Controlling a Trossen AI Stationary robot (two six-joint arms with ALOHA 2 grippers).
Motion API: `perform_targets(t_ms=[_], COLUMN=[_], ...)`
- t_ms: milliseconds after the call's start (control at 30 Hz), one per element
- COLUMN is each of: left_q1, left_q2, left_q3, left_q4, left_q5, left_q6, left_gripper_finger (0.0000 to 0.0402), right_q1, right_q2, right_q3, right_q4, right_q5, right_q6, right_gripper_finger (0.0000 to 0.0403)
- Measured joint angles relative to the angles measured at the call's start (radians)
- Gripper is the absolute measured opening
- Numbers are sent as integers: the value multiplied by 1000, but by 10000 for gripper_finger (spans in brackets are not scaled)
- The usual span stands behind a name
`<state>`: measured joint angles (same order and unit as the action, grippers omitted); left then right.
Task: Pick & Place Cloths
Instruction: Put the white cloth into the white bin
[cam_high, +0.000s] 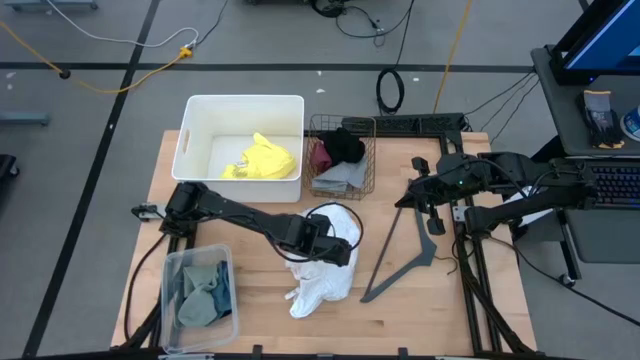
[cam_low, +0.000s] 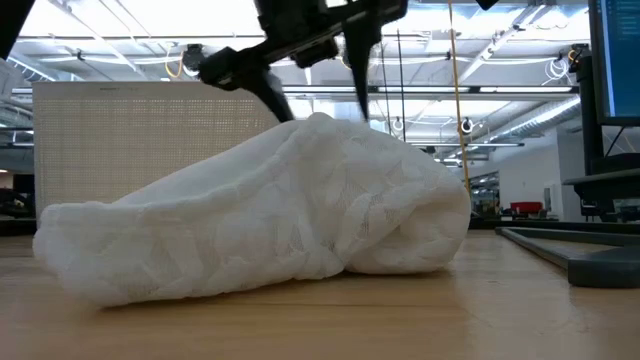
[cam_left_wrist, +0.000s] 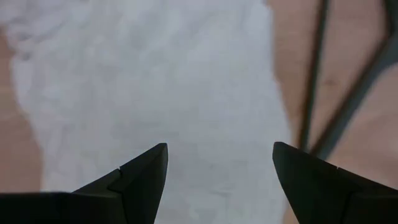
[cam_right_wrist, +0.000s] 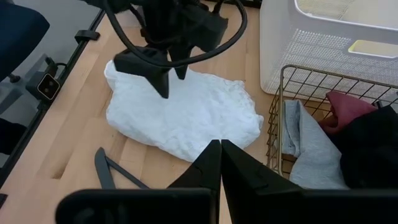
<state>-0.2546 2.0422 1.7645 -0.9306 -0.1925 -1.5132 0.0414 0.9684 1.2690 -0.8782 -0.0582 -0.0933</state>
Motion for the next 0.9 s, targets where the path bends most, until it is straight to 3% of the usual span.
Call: perform_targets(t_ms=[367, 633, 767, 900], left_q1=[-8, -2, 5, 14], left_q2=[32, 94, 143, 192], left_q3=[-9, -67, -91, -97], left_q4=[-51, 21, 70, 124], left_q5=[-39, -34, -1, 53], left_q6=[-119, -55, -49, 50], left_gripper_finger=[294, 294, 294, 293], right_q1=[0, 0, 0, 0], right_q2=[0, 0, 0, 1], right_q3=[0, 0, 0, 0], right_q4=[1, 7, 7, 8], right_q5=[0, -4, -4, -3], right_q6=[2, 3, 3, 3], right_gripper_finger=[4, 4, 4, 4])
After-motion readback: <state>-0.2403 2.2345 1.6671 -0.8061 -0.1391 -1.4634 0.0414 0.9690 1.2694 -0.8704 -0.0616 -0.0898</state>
